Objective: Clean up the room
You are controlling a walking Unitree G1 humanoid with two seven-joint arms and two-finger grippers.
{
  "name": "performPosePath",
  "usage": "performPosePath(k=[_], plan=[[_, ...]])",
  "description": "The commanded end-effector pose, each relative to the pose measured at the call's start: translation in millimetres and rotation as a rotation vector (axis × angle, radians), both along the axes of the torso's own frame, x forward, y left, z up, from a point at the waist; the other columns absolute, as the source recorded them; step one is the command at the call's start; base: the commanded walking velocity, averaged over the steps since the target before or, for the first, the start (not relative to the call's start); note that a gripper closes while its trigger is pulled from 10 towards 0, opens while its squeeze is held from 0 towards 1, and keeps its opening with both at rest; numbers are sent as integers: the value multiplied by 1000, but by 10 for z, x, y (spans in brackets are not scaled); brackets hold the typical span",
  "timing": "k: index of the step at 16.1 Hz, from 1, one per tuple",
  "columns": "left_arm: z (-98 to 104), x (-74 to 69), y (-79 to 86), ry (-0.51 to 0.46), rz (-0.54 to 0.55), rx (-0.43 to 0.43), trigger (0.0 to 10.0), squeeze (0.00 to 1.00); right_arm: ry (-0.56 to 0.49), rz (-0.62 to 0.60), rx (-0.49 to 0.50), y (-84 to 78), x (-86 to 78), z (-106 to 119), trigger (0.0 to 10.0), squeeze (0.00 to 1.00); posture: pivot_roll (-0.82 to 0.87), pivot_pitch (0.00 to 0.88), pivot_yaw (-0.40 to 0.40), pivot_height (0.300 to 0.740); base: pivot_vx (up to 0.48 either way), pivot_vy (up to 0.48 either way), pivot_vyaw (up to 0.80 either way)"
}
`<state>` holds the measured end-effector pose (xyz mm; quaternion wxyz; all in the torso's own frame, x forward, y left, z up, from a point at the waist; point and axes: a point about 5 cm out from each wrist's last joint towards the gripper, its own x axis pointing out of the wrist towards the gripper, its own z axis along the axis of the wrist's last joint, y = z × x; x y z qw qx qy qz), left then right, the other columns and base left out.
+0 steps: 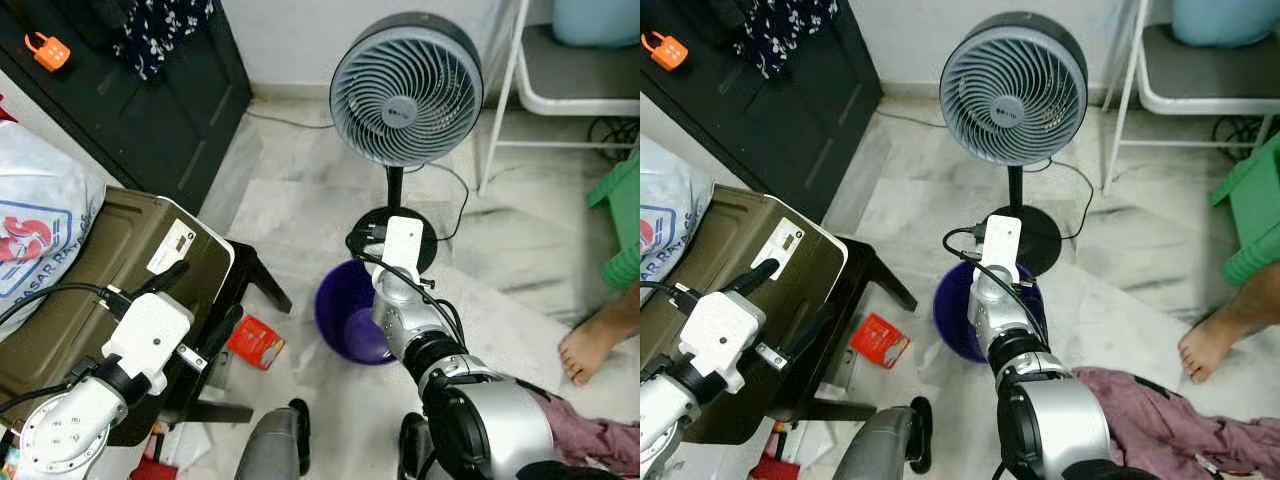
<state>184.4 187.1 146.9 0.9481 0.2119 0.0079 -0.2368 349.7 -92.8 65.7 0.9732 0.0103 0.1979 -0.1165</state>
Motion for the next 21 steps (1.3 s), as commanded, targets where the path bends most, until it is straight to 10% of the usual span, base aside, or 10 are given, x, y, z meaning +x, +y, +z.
performPosePath(k=[1, 3, 4, 5, 13, 16, 21], plan=[[15, -28, 29, 6, 22, 9, 10000, 0, 18, -3, 16, 67, -20, -23, 10000, 0, 415, 306, 204, 740, 0, 0, 0], [18, -49, 22, 11, 24, 7, 10000, 0, 17, -12, 18, 56, -18, -24, 10000, 0, 420, 310, 208, 740, 0, 0, 0], [16, -57, 19, 15, 24, 7, 10000, 0, 10, -15, 22, 55, -14, -16, 10000, 357, 420, 311, 208, 740, 0, 0, 0], [15, -52, 13, 17, 23, 6, 10000, 0, -1, -15, 22, 50, -4, -1, 10000, 1000, 419, 310, 209, 740, 0, 0, 0], [17, 38, -21, -6, 45, -5, 10000, 0, -68, 4, 62, 67, 59, 103, 10000, 1000, 387, 273, 191, 740, 0, 0, 0], [-30, 201, -137, -27, 53, -87, 10000, 0, -101, 218, 41, 196, 84, 162, 10000, 1000, 294, 219, 154, 740, 0, 0, 0], [-26, 581, -432, -131, 53, -181, 10000, 0, -124, 329, -86, -130, 36, 111, 10000, 1000, 148, 88, 69, 740, 0, 0, 0]])
